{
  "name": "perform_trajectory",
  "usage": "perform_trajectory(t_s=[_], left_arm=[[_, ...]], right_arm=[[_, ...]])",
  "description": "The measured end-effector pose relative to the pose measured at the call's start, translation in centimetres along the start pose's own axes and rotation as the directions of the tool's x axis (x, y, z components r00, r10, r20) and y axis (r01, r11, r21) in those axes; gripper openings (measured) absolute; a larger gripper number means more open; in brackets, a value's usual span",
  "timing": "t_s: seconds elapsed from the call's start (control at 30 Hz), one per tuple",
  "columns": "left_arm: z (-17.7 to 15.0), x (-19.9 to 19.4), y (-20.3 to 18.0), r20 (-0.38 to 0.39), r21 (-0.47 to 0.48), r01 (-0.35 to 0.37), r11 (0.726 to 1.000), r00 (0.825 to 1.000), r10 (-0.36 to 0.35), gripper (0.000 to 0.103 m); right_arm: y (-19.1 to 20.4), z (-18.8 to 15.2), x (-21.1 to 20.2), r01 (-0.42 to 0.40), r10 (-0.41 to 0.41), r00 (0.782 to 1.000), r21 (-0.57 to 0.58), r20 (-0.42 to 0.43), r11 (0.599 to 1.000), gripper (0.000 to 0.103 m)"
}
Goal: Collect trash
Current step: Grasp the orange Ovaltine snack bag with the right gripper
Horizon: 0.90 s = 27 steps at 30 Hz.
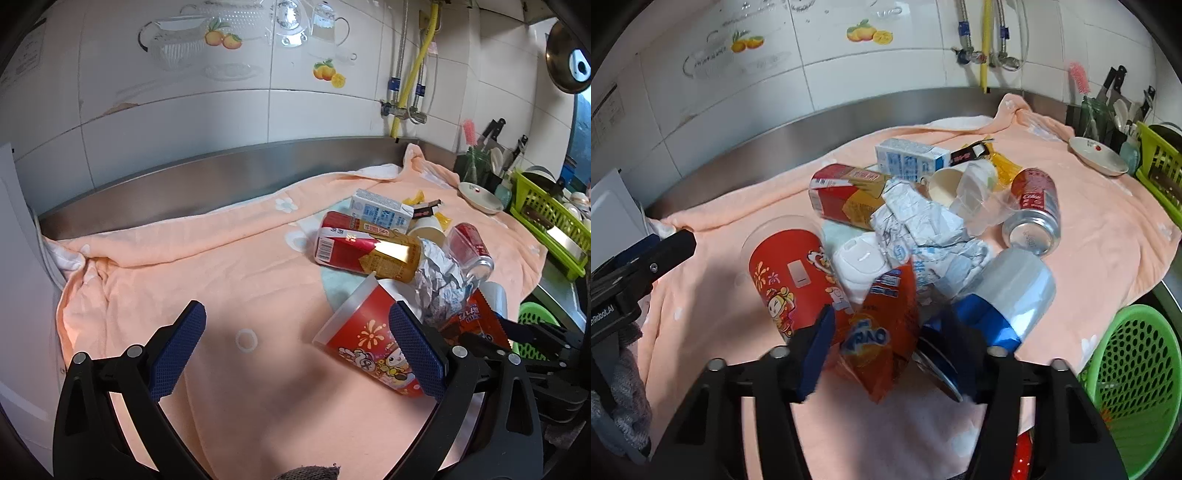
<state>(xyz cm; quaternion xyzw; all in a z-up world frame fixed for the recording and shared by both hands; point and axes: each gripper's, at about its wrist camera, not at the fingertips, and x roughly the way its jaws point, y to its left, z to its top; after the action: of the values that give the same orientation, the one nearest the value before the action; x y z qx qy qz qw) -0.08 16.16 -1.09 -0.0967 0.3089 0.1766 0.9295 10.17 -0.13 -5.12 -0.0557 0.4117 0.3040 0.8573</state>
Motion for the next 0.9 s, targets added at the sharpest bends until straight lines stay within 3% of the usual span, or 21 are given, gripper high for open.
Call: perform_trajectory(t_s=[0.2, 0.3, 0.63, 0.77, 0.9], left_arm=[[0.0, 0.4, -0.8, -0.012, 0.011, 0.025, 1.0, 1.0, -0.024, 0.097], [0.4, 0.5, -1.8, -0.009, 0.033, 0.038, 0.999, 0.999, -0.038, 0.097], [1.5, 2.7, -5.0, -0.058, 0.059, 0.158, 0.986, 0.986, -0.155, 0.093], [1.9, 3.7, -7.3, -0.074, 0.093, 0.205, 0.974, 0.977, -0.198, 0.092], [2.0, 5.3, -9.8, -0.119, 0.108, 0.26, 0.96, 0.962, -0.247, 0.09]], right_arm=[[0.0, -0.3, 0.1, -0.014, 0.014, 1.0, 0.004, 0.003, 1.0, 0.029], [-0.4, -0.2, -0.6, -0.033, 0.033, 0.999, 0.023, 0.026, 0.999, 0.024], [-2.5, -0.4, -5.7, -0.083, 0.07, 0.986, 0.08, 0.152, 0.993, 0.02], [-4.6, -0.8, -9.0, -0.061, 0.037, 0.976, 0.108, 0.216, 0.992, 0.02], [-8.0, -1.7, -12.1, 0.053, -0.094, 0.961, 0.159, 0.262, 0.986, 0.02]])
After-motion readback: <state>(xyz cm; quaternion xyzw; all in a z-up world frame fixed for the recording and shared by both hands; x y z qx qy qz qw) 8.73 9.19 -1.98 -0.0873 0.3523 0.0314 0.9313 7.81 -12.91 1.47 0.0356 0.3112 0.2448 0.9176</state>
